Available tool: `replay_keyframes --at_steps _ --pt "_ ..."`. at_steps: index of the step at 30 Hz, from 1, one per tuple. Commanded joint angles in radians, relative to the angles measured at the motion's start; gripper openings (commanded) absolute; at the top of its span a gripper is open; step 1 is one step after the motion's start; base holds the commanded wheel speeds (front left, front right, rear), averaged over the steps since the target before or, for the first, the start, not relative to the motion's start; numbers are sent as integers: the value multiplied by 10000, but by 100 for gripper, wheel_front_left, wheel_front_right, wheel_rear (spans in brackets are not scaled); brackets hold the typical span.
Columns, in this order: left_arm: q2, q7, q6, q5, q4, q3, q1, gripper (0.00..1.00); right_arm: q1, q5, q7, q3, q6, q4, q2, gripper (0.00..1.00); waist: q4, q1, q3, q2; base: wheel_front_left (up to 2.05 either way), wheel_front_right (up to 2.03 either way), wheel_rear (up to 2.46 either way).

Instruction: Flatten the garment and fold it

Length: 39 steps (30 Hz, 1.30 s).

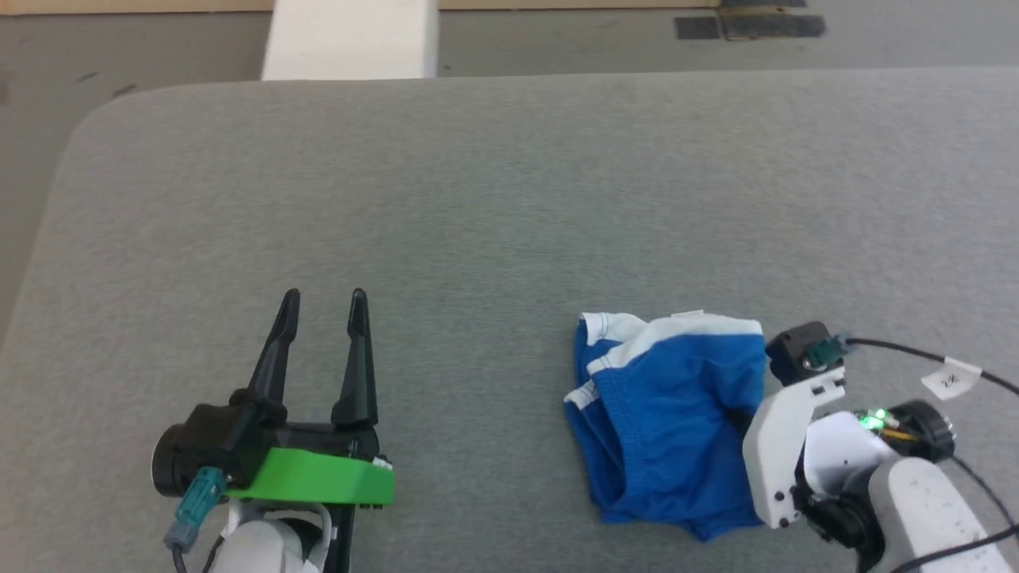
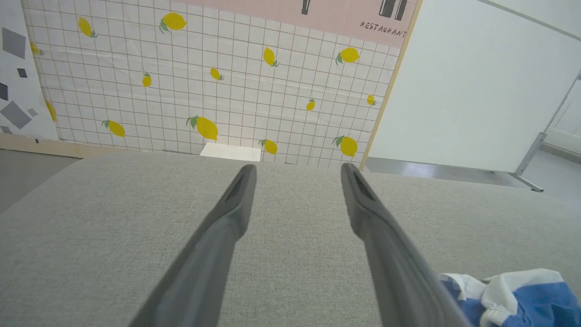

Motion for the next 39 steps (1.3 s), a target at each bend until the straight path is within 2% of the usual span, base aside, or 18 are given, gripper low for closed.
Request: replay_keyframes --at_steps 1,4,8,14,18,23,29,39 --pt "-24 -38 19 25 -17 4 -133 100 -276 120 -58 214 -21 66 -455 0 -844 0 249 0 0 0 0" --pt "-24 -38 7 104 -37 81 -183 100 -837 415 -166 1025 -21 80 -1271 0 -1785 0 494 0 0 0 0" --pt "-24 -38 -60 293 -76 260 -348 100 -1760 864 -507 1925 -21 387 -2032 0 -3038 0 880 0 0 0 0" --pt "40 -38 -275 814 9 566 -631 100 -3061 1427 -1209 2887 -21 1419 -2664 0 -4534 0 1342 0 0 0 0" --pt "201 -38 -304 1133 -108 787 -756 100 -3882 1708 -1816 3202 -21 2270 -2886 0 -5130 0 1721 0 0 0 0" --pt "446 -38 -231 1474 -410 1000 -889 100 -4794 1832 -2505 3498 -21 3385 -3392 0 -5216 0 2302 0 0 0 0" --pt "857 -15 -62 1800 -886 1272 -814 100 -5740 1921 -3266 3481 -21 4879 -4091 0 -4786 0 3097 0 0 0 0" --pt "1471 838 304 2220 -2650 1846 -386 100 -7226 1620 -5039 2435 -21 7571 -4149 0 -4423 0 4403 0 0 0 0"
